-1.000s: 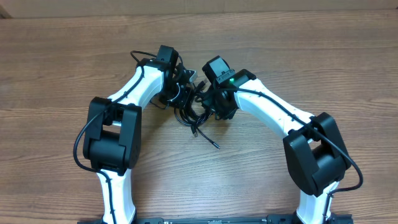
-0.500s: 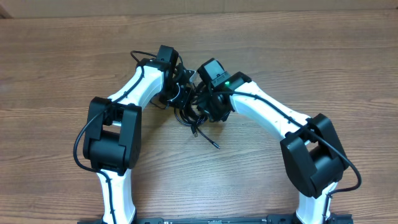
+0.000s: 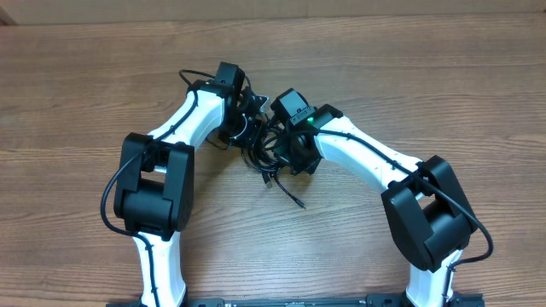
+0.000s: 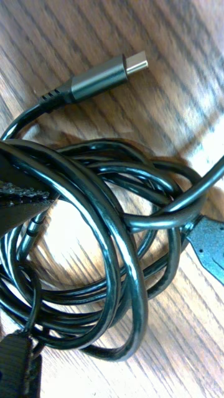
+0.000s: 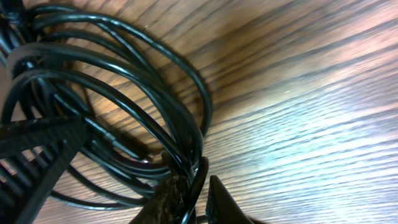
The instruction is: Untangle cables
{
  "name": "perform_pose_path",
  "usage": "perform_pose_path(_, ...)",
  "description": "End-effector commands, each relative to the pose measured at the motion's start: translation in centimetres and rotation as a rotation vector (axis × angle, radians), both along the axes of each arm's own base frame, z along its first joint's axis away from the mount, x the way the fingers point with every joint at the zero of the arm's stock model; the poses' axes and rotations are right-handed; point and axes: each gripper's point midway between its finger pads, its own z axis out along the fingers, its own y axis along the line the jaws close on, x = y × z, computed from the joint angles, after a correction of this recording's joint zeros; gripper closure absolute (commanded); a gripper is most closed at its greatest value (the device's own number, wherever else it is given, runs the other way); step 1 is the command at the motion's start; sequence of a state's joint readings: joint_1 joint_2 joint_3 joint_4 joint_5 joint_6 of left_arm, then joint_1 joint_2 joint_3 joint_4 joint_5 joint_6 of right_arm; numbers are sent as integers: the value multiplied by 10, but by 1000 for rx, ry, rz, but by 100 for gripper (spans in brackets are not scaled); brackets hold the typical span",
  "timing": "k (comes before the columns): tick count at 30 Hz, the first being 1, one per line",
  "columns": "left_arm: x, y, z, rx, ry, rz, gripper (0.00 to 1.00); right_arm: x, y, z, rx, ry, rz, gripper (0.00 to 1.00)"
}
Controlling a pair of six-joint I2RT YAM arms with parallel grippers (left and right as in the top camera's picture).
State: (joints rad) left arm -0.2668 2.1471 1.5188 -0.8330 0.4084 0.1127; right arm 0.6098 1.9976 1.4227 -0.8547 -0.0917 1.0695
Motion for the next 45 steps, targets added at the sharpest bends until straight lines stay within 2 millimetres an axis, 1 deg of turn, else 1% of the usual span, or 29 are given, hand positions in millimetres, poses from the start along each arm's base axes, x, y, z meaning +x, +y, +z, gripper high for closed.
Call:
perform_pose_path(1,-4,1,-14,15,19,-21,96,-1,-25,-11,-114,6,-24,87)
perform_pose_path(3,-4,1,-14,15,19,-21,96,-3,-30,-11,-130,16,-28,90)
perform_pose_path(4,-4,1,-14,15,19,-21,96,-4,-31,-11,-132,20,-29,90)
perform_pose_path(7,-4,1,-14,15,19,-21,96,-4,-32,-11,-137,20,-27,96)
perform_pose_path(11,-4,1,-14,15,19,-21,96,-1,-42,-12,-192,-1,-33,96)
perform_pose_path(14,-4,1,-14,15,19,-21,96,0,-48,-11,-227,-14,5,96)
perform_pose_path(18,-4,2,-14,18,18,-21,96,3,-53,-12,-227,-12,11,96)
perform_pose_path(24,0,12,-18,83,6,-2,96,6,-60,-12,-152,32,86,96)
perform_pose_path(27,1,13,-18,88,7,15,96,5,-69,-12,-126,67,99,96)
perform_pose_path(31,1,12,-18,84,8,24,93,-2,-86,-12,-142,114,132,96)
perform_pose_path(33,1,11,-17,76,12,27,92,-2,-88,-12,-143,115,146,96)
perform_pose_path(35,1,10,-17,70,14,27,92,-2,-83,-12,-112,112,188,96)
perform_pose_path(37,1,10,-17,71,14,27,92,1,-71,-7,-50,93,268,95)
perform_pose_path(38,1,10,-17,71,14,27,92,3,-68,-4,-32,83,297,83)
perform_pose_path(39,1,10,-17,71,14,27,91,5,-64,0,-15,70,325,79)
perform_pose_path(43,1,10,-17,71,14,26,91,21,-37,28,124,14,355,72)
perform_pose_path(45,1,10,-17,71,14,26,90,28,-25,39,173,-18,367,62)
